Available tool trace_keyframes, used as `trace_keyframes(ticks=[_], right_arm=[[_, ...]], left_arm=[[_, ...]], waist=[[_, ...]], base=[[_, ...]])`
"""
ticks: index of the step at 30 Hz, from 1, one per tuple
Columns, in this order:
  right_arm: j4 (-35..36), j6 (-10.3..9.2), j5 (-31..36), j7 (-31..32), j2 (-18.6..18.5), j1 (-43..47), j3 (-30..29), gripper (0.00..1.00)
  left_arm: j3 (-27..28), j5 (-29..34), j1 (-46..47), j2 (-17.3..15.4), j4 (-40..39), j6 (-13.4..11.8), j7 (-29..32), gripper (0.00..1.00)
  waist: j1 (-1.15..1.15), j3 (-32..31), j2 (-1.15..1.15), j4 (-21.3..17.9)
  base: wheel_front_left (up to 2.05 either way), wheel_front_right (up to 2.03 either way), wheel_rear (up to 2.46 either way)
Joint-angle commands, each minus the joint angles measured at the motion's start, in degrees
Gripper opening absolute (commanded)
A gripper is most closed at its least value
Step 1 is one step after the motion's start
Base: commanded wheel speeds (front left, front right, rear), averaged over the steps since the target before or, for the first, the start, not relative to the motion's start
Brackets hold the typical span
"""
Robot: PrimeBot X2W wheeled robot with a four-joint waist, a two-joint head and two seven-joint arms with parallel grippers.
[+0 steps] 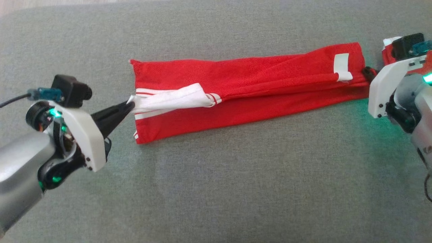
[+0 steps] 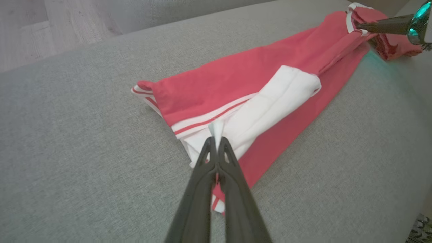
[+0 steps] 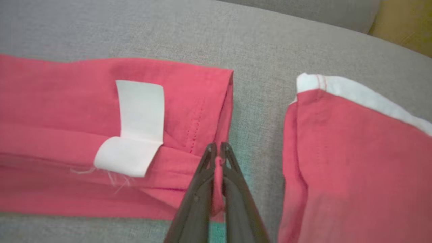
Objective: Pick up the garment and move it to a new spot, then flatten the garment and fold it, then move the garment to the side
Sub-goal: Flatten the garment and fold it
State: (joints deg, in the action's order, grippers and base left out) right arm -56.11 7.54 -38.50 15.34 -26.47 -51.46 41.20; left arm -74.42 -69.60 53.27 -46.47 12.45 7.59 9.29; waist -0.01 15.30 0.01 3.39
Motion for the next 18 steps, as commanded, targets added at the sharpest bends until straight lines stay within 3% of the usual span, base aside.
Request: trace_keyframes(ticks=[1,8,9,10,11,15,18], right_arm=[[2.3,-0.05,-1.6,1.2,-2.2,0.9,1.5,0.00],[4.8,-0.05,-5.8,5.2,-4.4,1.5,5.0,0.00],[4.8,-0.05,-6.3,5.3,-4.4,1.4,5.0,0.87],[4.6,-0.05,-7.1,5.5,-4.3,1.3,4.8,1.00],[4.7,-0.05,-7.7,5.4,-4.1,1.3,4.7,1.00],[4.3,-0.05,-10.0,2.0,-3.5,-0.1,2.4,1.00],[3.9,-0.05,-13.1,-3.0,-1.9,-1.3,-1.5,1.00]], left_arm=[[2.3,0.0,1.0,-3.1,-0.8,-0.1,0.3,0.00],[1.5,1.0,-0.3,-1.5,-0.3,-0.1,1.6,0.00],[1.5,1.0,-0.5,-1.2,-0.1,-0.1,1.7,0.12],[1.5,0.9,-0.6,-1.0,0.4,-0.1,1.5,0.86],[1.5,0.9,-0.6,-0.8,0.9,-0.1,1.2,1.00],[2.9,1.7,0.0,0.3,4.2,-0.4,-3.4,1.00],[6.4,2.1,0.3,2.1,6.5,-2.7,-11.0,1.00]], waist=[[0.01,0.0,-0.01,-0.2],[0.01,0.5,-0.01,-0.7],[0.01,0.6,-0.01,-0.7],[0.01,0.6,-0.01,-0.8],[0.01,0.5,-0.01,-1.0],[0.01,-0.4,-0.01,-1.5],[0.01,-1.5,-0.01,-2.0]], base=[[0.00,0.00,0.00],[0.00,0.00,0.00],[0.00,0.00,0.00],[0.00,0.00,0.00],[0.00,0.00,0.00],[0.00,0.00,0.00],[0.00,0.00,0.00]])
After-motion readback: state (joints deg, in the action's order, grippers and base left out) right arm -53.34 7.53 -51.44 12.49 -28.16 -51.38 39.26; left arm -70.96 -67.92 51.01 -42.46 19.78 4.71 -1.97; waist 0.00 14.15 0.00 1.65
